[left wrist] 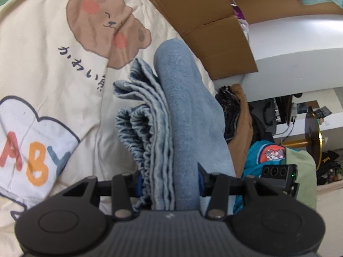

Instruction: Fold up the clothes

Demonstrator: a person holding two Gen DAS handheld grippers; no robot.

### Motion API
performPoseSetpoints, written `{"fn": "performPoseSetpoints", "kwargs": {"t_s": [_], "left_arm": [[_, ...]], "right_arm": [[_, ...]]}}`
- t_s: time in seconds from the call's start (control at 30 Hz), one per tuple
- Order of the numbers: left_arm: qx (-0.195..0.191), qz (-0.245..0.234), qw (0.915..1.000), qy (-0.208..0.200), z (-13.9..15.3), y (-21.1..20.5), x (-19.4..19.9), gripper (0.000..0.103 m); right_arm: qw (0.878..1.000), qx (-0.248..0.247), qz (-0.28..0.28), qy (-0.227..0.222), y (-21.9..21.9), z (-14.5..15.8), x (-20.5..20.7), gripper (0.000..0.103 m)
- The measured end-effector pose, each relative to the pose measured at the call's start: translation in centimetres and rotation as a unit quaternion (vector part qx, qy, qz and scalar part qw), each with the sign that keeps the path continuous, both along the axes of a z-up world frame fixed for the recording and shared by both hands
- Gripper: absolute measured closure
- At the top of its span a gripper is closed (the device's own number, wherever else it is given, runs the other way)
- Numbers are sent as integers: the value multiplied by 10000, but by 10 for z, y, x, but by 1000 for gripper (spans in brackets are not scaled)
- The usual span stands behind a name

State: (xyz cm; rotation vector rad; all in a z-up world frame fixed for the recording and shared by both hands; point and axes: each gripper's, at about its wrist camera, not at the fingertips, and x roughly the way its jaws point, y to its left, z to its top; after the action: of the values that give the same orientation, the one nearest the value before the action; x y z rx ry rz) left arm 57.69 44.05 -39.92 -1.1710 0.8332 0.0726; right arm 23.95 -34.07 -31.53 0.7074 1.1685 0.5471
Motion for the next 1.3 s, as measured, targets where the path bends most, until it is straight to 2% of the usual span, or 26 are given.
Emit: {"fn": "performPoseSetpoints", "kwargs": {"t_s": [0.23, 0.37, 0.6, 0.9, 1.07, 1.3], "left_arm": [[-17, 57, 10000, 73, -21, -6, 5, 56], [-53, 83, 9999, 65, -19, -10, 7, 56], [130, -109, 9998, -118, 19, -11, 31, 56], [423, -579, 9968, -366, 75, -23, 87, 56], [394, -788, 9950, -470, 90, -38, 125, 56], [400, -1103, 9915, -567, 103, -65, 169, 56]], "right_arm": [[9999, -3, -147, 75, -7, -26, 6, 64], [9999, 22, -160, 51, -11, -25, 6, 64], [9990, 137, -350, -243, -30, 6, 7, 64], [9946, 92, -796, -662, -76, 59, 3, 64], [9916, -53, -994, -828, -106, 85, 1, 64], [9875, -341, -1228, -931, -148, 106, -9, 64]]}}
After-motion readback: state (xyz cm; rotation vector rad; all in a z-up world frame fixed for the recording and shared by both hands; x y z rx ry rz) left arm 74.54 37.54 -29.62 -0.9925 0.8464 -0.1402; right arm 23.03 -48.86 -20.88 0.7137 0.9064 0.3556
